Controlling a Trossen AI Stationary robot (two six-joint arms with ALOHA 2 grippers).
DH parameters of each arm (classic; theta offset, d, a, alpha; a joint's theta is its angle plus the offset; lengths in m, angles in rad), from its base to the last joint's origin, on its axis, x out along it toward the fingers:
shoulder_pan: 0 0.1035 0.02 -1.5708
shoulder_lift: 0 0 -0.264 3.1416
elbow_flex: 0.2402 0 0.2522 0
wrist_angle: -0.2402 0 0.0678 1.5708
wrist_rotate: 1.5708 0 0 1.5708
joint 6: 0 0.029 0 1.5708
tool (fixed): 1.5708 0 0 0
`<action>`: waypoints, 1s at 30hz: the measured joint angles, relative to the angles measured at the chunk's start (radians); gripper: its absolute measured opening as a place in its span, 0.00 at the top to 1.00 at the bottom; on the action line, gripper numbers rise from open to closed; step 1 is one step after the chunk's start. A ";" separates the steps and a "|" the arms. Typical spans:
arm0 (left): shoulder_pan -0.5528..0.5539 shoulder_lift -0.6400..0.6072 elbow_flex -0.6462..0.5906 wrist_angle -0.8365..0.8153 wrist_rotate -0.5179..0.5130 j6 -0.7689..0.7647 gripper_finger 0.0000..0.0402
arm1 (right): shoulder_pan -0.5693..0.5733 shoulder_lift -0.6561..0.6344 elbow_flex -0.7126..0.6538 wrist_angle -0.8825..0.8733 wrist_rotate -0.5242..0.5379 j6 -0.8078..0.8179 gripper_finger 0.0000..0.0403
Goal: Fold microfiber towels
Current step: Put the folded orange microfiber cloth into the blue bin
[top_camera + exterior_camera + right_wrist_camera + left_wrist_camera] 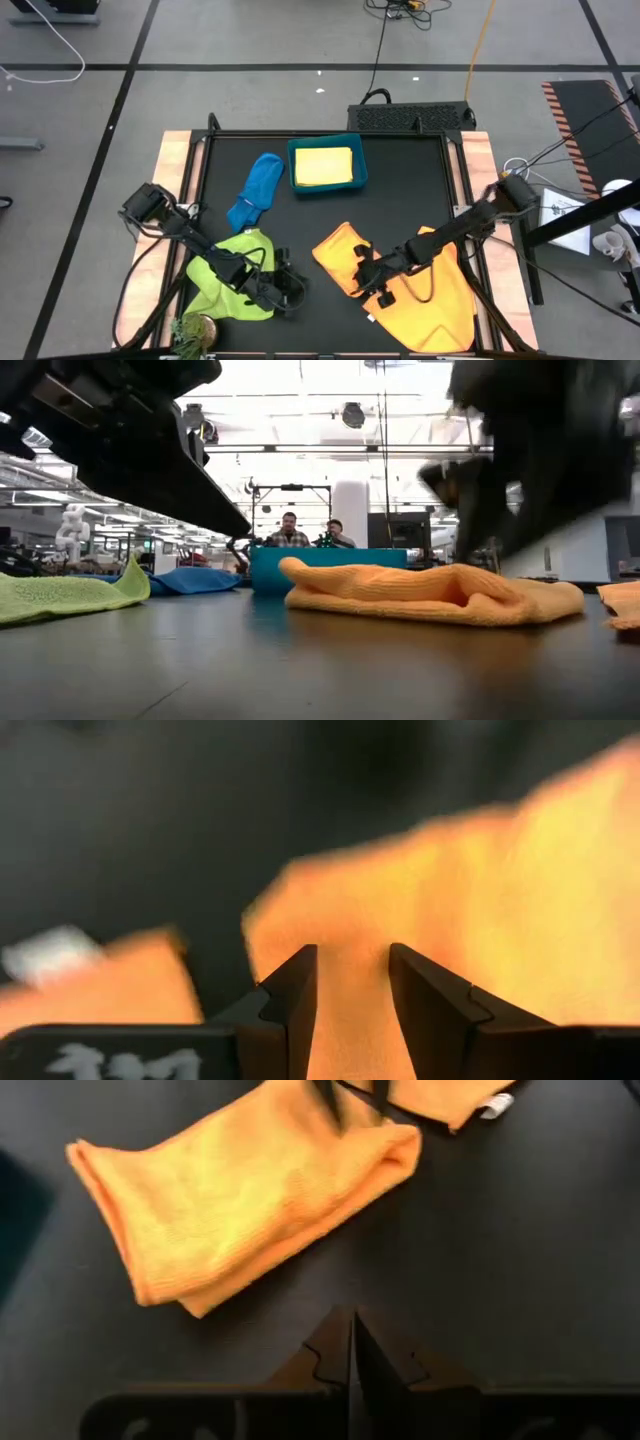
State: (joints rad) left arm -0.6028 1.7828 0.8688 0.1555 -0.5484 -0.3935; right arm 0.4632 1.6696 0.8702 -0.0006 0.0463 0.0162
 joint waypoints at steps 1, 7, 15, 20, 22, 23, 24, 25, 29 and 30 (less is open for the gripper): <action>0.000 0.000 0.000 -0.005 -0.013 0.000 0.95 | 0.009 -0.031 0.002 0.013 0.000 0.000 0.70; 0.010 0.000 0.000 -0.005 -0.106 0.026 0.95 | 0.077 -0.118 0.004 0.017 0.032 0.024 0.70; 0.087 0.000 0.000 -0.005 -0.094 0.025 0.95 | 0.139 -0.116 0.004 -0.155 0.029 0.201 0.70; 0.153 0.000 0.000 -0.007 -0.071 0.026 0.95 | 0.133 -0.116 -0.060 -0.176 0.033 0.295 0.70; 0.179 0.004 0.000 -0.006 -0.050 0.028 0.95 | 0.118 -0.116 -0.095 -0.177 0.052 0.326 0.70; 0.189 0.005 0.000 -0.008 -0.040 0.030 0.95 | 0.109 -0.116 -0.114 -0.176 0.069 0.344 0.70; 0.200 0.005 0.000 -0.009 -0.029 0.030 0.95 | 0.099 -0.117 -0.133 -0.178 0.083 0.363 0.70; 0.208 0.005 0.000 -0.009 -0.025 0.030 0.95 | 0.086 -0.117 -0.151 -0.178 0.087 0.377 0.70; 0.220 0.005 0.000 -0.009 -0.003 0.034 0.95 | 0.041 -0.122 -0.192 -0.160 0.088 0.420 0.70; 0.220 0.005 0.000 -0.006 -0.002 0.038 0.95 | 0.030 -0.123 -0.198 -0.157 0.086 0.423 0.70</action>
State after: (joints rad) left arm -0.3828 1.7878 0.8688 0.1495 -0.5506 -0.3555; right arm 0.4933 1.5471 0.6722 -0.1572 0.1327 0.4397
